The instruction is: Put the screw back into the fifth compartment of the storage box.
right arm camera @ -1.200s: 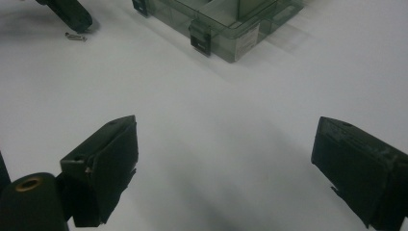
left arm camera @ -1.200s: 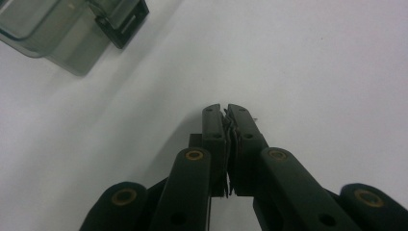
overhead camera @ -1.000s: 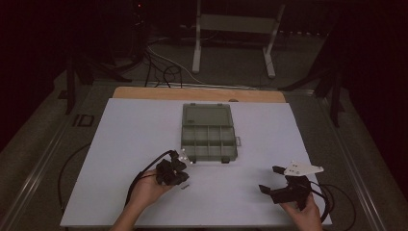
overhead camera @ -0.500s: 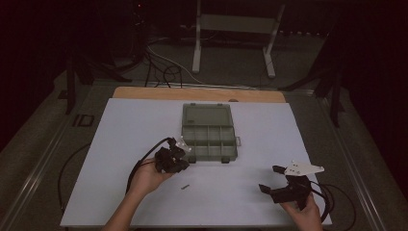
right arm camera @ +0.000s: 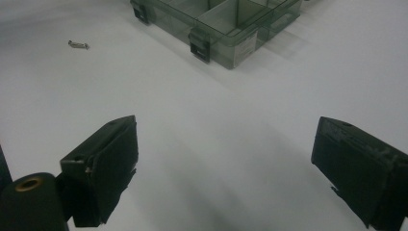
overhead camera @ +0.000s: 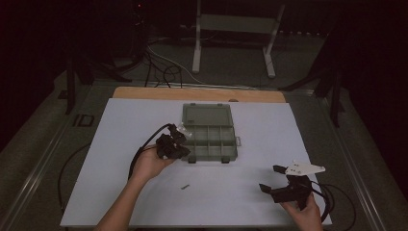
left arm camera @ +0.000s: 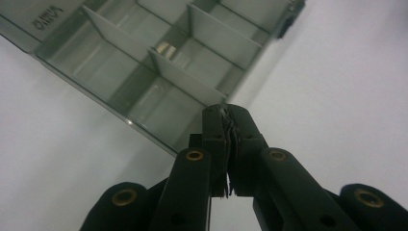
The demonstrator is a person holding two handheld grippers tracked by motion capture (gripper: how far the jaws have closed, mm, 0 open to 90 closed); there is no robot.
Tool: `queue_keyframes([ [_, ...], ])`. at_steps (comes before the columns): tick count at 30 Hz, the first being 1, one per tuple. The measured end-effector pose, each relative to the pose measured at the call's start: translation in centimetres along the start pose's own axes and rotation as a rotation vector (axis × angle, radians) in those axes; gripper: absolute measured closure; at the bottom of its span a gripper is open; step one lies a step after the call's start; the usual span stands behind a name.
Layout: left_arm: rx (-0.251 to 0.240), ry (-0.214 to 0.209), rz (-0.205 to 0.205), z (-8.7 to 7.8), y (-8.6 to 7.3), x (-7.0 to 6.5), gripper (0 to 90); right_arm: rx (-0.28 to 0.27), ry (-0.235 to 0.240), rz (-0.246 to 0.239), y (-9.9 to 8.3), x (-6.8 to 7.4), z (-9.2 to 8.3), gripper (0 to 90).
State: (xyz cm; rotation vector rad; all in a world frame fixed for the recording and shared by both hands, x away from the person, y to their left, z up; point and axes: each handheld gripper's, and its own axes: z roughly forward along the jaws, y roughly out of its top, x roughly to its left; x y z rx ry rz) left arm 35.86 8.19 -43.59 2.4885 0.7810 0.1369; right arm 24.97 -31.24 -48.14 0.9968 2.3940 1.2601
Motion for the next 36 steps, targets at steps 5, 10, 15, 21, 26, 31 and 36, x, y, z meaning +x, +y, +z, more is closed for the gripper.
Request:
queue_keyframes([
  [5,0.011,0.013,-0.014,0.5,0.6,0.9,87.5,-0.006,0.004,-0.003,0.0,0.0,0.0,8.9],
  [10,0.018,0.019,-0.021,1.1,1.0,1.3,87.4,-0.007,0.004,0.002,0.1,0.0,-0.1,8.9],
  [15,0.020,0.030,-0.024,1.4,1.3,1.5,87.1,-0.009,0.004,0.000,0.0,0.0,0.0,8.9],
  [21,0.016,0.039,-0.038,1.2,1.3,1.8,76.8,-0.009,0.008,-0.001,0.0,0.0,0.0,8.9],
  [26,0.013,0.027,-0.019,0.3,0.9,1.3,67.7,-0.007,0.010,-0.003,0.0,0.0,0.0,8.9],
  [31,-0.012,-0.004,-0.009,-0.3,0.2,0.4,56.9,-0.002,0.009,-0.006,0.0,0.0,0.0,8.9],
  [36,-0.014,-0.023,0.007,-0.5,-1.0,-0.6,48.5,-0.006,0.009,-0.001,0.0,0.1,0.0,8.9],
])
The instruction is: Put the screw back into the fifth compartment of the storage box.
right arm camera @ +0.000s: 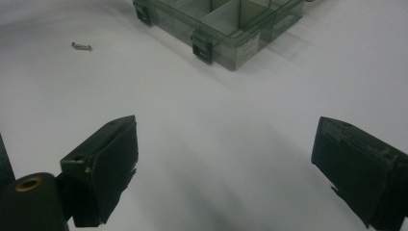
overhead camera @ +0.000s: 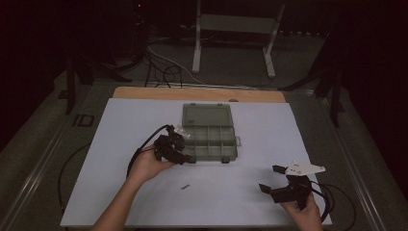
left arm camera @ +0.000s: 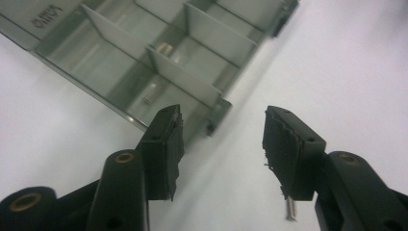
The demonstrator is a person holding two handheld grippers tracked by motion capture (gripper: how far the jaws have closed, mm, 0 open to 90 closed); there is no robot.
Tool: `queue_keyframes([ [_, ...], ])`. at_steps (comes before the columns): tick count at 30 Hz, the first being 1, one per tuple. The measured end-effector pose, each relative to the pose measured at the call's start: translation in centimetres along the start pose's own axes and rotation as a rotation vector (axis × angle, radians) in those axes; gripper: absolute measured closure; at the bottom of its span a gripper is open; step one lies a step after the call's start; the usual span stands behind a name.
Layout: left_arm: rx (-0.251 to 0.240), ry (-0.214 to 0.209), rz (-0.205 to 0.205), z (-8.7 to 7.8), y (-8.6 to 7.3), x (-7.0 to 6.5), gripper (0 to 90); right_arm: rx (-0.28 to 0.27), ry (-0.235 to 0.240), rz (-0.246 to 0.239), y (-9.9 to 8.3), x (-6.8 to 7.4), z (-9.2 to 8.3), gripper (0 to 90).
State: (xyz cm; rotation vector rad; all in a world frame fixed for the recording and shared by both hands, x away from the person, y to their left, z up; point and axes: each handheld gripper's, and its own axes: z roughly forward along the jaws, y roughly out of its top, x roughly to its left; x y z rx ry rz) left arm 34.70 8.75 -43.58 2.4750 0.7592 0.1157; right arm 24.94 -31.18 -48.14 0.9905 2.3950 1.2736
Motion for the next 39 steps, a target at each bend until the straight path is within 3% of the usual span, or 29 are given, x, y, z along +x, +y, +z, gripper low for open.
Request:
queue_keyframes([
  [8,-0.008,-0.023,0.006,0.0,-1.9,-1.3,40.9,0.006,0.000,-0.002,0.0,0.1,0.1,8.9],
  [16,0.003,-0.009,0.014,0.5,-3.6,-2.4,39.3,0.010,-0.001,-0.008,0.0,0.2,0.2,8.9],
  [32,0.035,-0.042,0.012,1.9,-5.3,-3.7,43.8,0.013,0.002,-0.010,0.0,0.3,0.2,8.9],
  [39,0.050,-0.045,0.020,2.6,-5.5,-4.0,50.3,0.014,0.005,-0.008,0.0,0.3,0.3,8.9],
])
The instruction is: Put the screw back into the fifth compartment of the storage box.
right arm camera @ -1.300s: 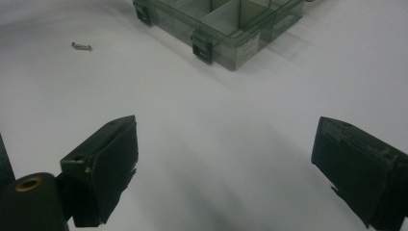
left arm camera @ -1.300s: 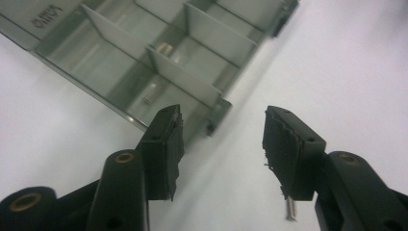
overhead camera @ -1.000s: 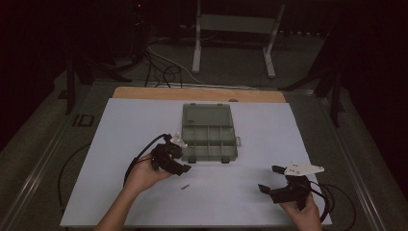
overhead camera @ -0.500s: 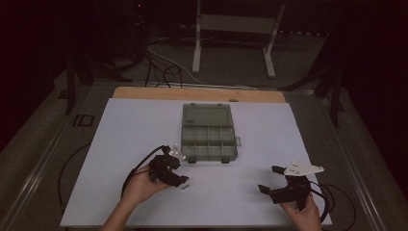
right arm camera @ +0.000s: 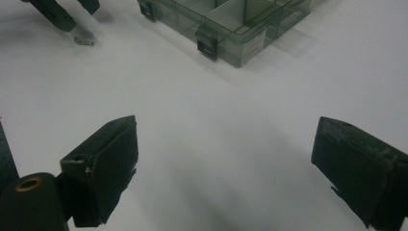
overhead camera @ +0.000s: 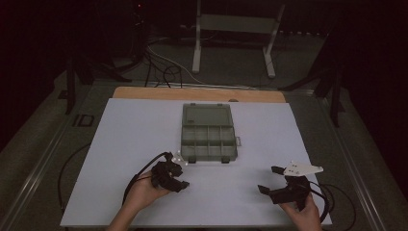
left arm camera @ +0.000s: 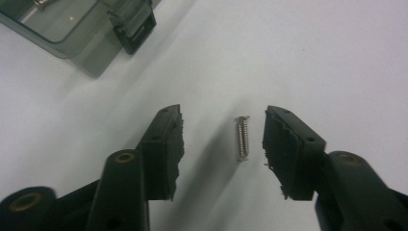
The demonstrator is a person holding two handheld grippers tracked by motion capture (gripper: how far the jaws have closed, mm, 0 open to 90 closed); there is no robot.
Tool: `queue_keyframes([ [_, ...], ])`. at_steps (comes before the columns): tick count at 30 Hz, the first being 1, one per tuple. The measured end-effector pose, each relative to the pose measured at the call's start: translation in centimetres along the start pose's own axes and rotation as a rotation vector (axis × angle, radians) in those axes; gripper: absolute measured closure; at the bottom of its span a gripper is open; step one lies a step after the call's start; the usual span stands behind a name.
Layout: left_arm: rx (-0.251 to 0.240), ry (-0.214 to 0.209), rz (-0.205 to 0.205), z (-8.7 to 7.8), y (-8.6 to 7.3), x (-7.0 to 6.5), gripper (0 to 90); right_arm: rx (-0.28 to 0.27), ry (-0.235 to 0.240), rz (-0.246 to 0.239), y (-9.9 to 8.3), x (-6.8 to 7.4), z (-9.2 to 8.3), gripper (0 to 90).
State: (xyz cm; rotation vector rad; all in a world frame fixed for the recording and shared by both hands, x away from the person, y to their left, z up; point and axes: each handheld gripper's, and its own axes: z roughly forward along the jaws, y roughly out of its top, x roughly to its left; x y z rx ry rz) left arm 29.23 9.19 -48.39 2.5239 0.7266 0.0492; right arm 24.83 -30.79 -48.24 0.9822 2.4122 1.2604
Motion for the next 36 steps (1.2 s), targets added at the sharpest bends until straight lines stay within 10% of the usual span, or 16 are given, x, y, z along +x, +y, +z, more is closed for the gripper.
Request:
queue_keyframes([
  [36,0.056,-0.005,0.015,1.4,0.0,-0.1,77.0,0.003,0.007,0.000,0.0,0.0,0.0,8.9],
])
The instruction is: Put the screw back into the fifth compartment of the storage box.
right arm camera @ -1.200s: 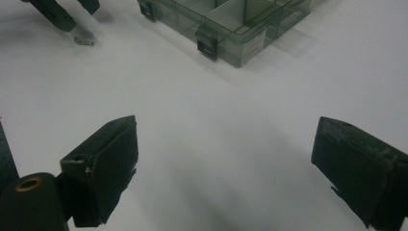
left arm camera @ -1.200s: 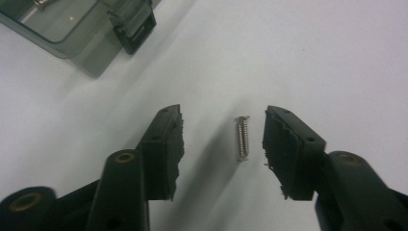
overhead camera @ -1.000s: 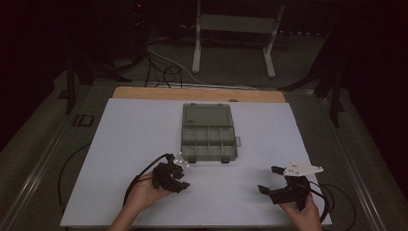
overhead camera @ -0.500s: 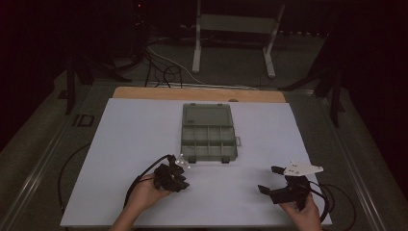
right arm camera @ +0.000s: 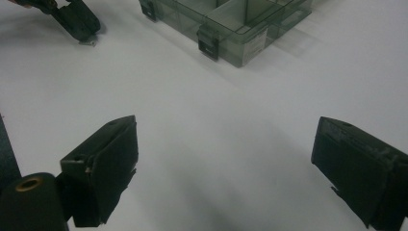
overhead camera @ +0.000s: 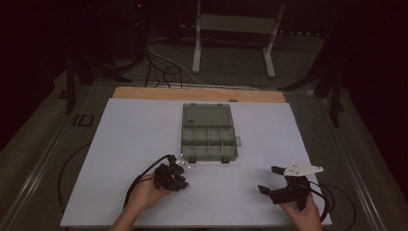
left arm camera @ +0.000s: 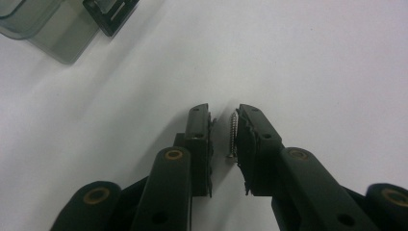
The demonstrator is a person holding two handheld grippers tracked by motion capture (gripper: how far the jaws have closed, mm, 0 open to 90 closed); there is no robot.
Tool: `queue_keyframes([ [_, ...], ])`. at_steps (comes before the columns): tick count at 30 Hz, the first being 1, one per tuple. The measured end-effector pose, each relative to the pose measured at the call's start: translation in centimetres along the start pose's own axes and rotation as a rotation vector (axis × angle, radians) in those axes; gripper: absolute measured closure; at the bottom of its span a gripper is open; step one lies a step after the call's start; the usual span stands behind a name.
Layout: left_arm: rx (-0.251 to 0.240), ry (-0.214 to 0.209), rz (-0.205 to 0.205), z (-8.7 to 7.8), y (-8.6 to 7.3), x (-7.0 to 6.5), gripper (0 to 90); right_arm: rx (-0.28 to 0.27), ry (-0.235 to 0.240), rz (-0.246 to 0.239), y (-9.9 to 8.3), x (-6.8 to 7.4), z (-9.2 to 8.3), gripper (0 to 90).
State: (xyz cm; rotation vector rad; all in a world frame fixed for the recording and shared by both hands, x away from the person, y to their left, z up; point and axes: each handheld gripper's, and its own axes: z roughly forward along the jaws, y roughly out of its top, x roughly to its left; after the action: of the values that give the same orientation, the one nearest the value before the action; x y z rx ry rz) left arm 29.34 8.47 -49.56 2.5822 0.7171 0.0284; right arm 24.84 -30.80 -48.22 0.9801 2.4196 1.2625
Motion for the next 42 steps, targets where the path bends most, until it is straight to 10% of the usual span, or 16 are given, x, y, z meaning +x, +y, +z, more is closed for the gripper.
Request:
queue_keyframes([
  [42,-0.030,0.038,0.009,-2.4,1.7,0.9,87.5,0.002,0.005,0.000,0.0,0.0,0.1,8.9],
])
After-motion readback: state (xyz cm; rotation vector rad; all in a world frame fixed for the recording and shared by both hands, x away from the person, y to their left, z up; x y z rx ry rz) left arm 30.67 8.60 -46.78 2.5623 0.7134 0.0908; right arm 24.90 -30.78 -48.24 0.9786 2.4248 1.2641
